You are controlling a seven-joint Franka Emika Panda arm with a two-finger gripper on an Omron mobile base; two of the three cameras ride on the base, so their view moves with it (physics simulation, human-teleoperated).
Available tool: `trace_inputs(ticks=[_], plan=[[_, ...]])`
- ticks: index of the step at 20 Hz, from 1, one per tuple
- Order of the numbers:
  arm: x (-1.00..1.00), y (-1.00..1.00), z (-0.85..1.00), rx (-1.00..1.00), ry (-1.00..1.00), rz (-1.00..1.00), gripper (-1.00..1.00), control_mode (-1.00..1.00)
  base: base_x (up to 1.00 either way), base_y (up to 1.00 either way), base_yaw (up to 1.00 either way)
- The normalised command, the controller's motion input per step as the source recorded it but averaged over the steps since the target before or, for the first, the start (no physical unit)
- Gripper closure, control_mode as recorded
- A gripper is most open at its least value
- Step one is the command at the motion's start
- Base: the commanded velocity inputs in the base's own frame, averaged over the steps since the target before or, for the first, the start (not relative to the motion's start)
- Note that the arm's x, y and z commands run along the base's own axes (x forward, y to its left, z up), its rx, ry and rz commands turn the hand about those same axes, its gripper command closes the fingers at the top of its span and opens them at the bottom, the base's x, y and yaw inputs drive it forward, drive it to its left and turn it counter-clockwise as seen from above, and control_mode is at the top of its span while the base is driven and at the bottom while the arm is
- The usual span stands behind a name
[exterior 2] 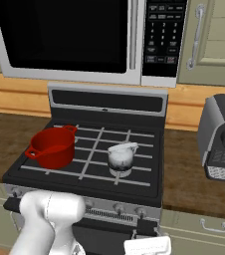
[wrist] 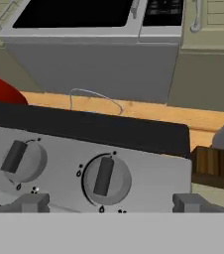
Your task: Pick the kettle from the counter and place it on a stove burner. Then turn the burner on.
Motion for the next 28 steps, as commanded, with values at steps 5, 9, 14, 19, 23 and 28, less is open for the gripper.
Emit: trace_inputs(ticks=[5, 9, 14, 19, 23, 28], plan=[[0.45, 0.00, -0.26, 0.00, 0.00, 0.00, -1.00, -1.00, 0.00, 0.00, 0.00], [0.51, 0.00, -0.11, 0.00, -0.01, 0.00, -1.00, -1.00, 0.00, 0.00, 0.00], [0.22, -0.01, 0.03, 0.01, -0.01, 0.00, -1.00, -1.00, 0.00, 0.00, 0.00], [-0.05, 0.05, 0.52, 0.03, -0.10, -0.02, -1.00, -1.00, 0.00, 0.00, 0.00], [0.07, 0.12, 0.35, 0.00, 0.05, 0.00, -1.00, -1.00, 0.00, 0.00, 0.00], [0.00, 0.08, -0.11, 0.00, 0.02, 0.00, -1.00, -1.00, 0.00, 0.00, 0.00]])
